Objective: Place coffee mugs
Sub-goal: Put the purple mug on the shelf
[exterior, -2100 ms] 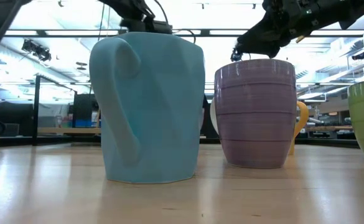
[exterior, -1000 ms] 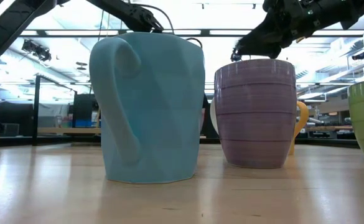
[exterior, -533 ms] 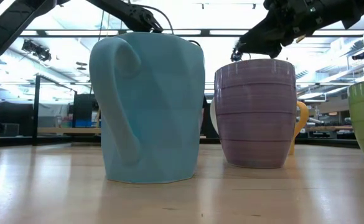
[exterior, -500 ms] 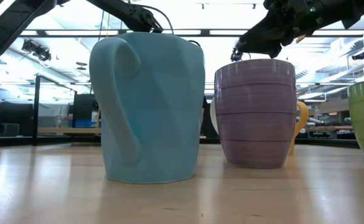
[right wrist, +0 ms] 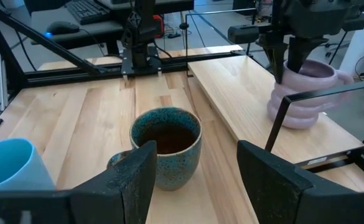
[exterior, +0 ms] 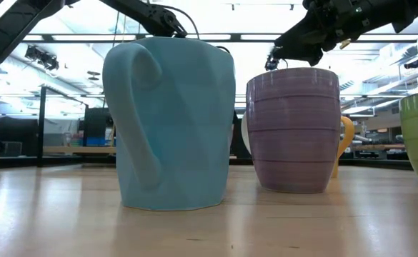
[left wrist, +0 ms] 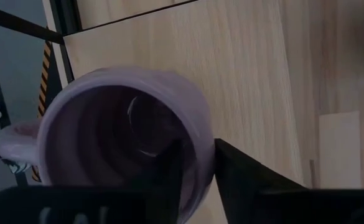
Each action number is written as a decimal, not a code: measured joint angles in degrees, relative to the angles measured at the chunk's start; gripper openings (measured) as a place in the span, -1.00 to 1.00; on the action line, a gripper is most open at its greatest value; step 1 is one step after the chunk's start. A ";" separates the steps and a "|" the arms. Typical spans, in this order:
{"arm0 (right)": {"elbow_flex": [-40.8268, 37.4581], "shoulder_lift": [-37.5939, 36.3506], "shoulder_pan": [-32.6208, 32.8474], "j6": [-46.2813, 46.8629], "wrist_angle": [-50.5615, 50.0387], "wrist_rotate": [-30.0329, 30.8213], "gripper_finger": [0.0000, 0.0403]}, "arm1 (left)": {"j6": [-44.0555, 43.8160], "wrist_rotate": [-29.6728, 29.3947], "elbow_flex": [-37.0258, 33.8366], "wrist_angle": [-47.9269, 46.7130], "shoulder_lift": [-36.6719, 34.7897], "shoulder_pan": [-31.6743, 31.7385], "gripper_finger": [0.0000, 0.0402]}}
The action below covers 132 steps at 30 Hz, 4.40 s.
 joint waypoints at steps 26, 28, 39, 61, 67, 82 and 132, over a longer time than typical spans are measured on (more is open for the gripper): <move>0.00 0.00 0.00 -0.31 1.32 0.02 0.14 | -4.83 -2.66 0.01 -1.47 -7.56 -1.47 -0.18; 0.00 0.00 0.00 -0.35 1.67 0.02 0.14 | -7.30 -2.20 0.01 -3.05 -8.45 -1.21 -0.18; 0.00 0.00 0.93 -0.48 2.13 0.02 0.14 | -18.09 5.58 -10.28 -5.81 -9.94 1.34 -0.20; 0.00 0.02 1.79 -0.04 3.67 0.79 0.14 | -28.90 -6.10 -54.39 51.49 -27.62 1.31 -0.31; 0.00 0.02 1.79 0.56 3.86 0.79 0.14 | -30.46 -5.91 -58.19 59.44 -27.50 1.13 -0.06; 0.00 0.02 1.81 0.52 3.85 1.20 0.14 | -32.76 -2.61 -72.86 91.12 -27.43 1.27 0.14; 0.00 0.04 2.05 0.63 5.18 1.55 0.14 | -35.67 -2.43 -69.69 109.85 -14.88 1.90 0.14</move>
